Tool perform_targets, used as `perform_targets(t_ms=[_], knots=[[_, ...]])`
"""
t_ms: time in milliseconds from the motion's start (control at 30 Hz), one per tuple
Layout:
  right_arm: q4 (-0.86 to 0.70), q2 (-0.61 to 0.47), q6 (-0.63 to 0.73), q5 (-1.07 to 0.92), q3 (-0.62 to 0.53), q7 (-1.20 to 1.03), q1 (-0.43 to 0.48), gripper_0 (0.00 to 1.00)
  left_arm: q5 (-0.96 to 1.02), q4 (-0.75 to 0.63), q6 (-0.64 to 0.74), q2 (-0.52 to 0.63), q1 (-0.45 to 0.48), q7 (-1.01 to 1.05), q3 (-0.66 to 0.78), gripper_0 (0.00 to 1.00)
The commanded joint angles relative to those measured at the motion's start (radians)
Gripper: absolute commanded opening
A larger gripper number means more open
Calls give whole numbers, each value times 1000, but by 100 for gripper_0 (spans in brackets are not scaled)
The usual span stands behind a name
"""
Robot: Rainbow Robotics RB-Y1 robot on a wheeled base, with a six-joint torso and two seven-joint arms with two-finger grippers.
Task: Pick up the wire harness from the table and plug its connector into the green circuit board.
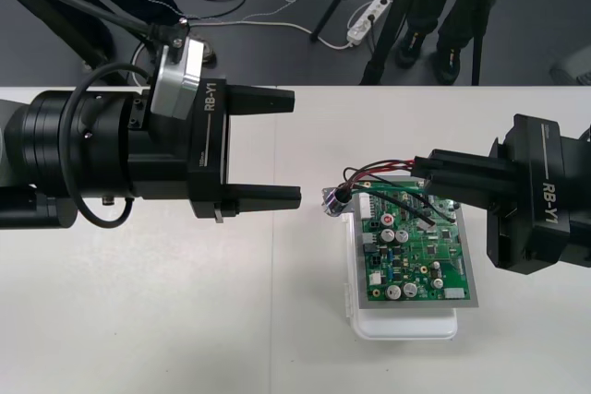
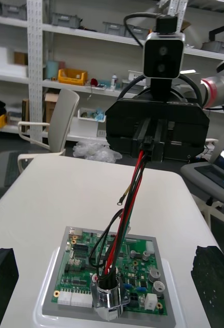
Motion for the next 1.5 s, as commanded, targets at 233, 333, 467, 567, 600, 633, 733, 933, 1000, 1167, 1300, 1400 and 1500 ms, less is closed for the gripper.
perform_targets(t_ms=[233, 333, 467, 567, 600, 633, 733, 933, 1000, 1167, 1300, 1400, 1500], knots=[[-56, 85, -7, 76, -37, -6, -8, 0, 129, -12, 150, 88, -11, -175, -111, 100], [-56, 114, -7, 107, -35, -3, -17, 0, 152, -12, 167, 83, -27, -176, -139, 100], [-56, 131, -7, 116, -21, 0, -18, 0, 172, -12, 180, 63, -48, -183, -164, 100], [-56, 131, -7, 116, 5, 8, -26, 0, 172, -12, 185, 54, -62, -186, -171, 100], [-56, 137, -7, 116, 9, 14, -26, 0, 172, -12, 185, 51, -68, -186, -171, 100], [-56, 140, -7, 116, 11, 17, -26, 0, 172, -12, 185, 50, -71, -187, -171, 100], [-54, 168, -16, 134, 14, 28, -28, 0, 175, -12, 185, 50, -85, -187, -176, 100], [-52, 208, -18, 143, 68, 38, -58, 0, 201, -12, 200, 51, -114, -192, -210, 100], [-49, 217, -15, 145, 86, 44, -66, 0, 203, -12, 202, 50, -123, -192, -217, 100], [-39, 251, -13, 150, 131, 61, -95, 0, 226, -12, 216, 50, -145, -192, -253, 100], [-34, 255, -12, 150, 137, 63, -101, 0, 243, -12, 220, 47, -154, -192, -276, 100], [-34, 255, -12, 150, 137, 63, -101, 0, 244, -12, 220, 45, -159, -195, -280, 100], [-36, 252, -12, 148, 137, 63, -101, 0, 246, -12, 220, 45, -166, -195, -280, 100]])
